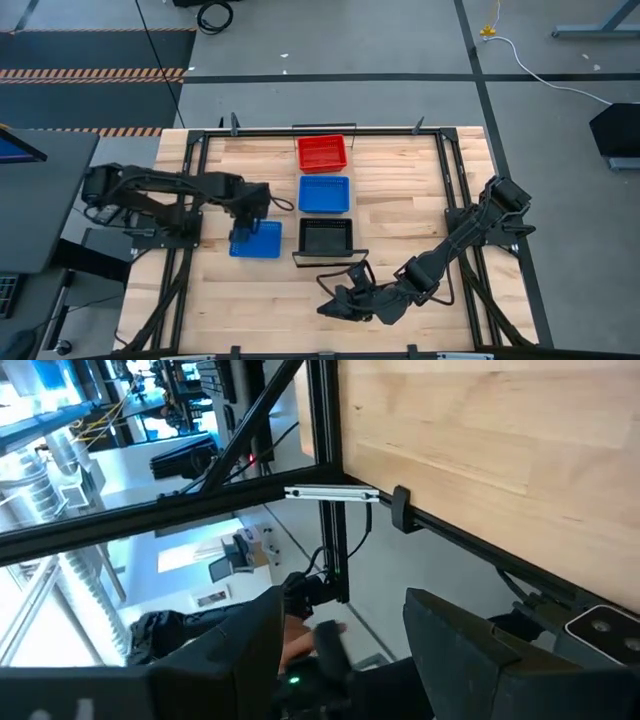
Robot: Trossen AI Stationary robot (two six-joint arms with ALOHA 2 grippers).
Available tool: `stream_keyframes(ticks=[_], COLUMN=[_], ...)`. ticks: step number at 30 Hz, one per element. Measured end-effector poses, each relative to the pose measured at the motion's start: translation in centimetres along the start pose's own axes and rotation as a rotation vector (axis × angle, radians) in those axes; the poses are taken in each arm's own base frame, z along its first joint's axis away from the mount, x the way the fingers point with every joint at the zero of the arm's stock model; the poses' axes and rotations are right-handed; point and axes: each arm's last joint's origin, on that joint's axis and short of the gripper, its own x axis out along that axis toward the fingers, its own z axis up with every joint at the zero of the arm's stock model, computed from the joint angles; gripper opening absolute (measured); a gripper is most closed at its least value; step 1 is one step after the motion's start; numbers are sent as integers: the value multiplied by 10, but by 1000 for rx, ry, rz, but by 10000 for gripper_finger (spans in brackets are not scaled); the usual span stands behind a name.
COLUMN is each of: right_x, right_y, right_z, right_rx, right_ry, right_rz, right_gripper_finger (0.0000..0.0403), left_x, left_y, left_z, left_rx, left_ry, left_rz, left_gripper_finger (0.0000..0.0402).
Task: Stack baskets on shelf by color
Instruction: Stack the blue bin on the blue bins on the shelf
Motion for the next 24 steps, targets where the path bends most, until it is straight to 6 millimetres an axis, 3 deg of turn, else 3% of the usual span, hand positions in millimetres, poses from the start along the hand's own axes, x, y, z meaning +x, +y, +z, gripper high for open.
stream_keyframes(ticks=[4,9,19,24], right_x=[-1,-4,-5,-5], right_y=[-1,-5,-9,-10], right_z=[-3,-7,-7,-6], right_rx=[-25,-41,-63,-68], right_ry=[7,12,4,-24], right_rz=[-3,-24,-61,-57], right_gripper_finger=[210,210,210,210], left_x=[-31,-55,-57,-47], left_y=[-3,-23,-81,-103], left_z=[4,2,1,1], left_rx=[-14,-43,105,147], left_ry=[-45,-153,-186,-205], left_rz=[-26,-138,-241,-202], left_gripper_finger=[135,141,154,170])
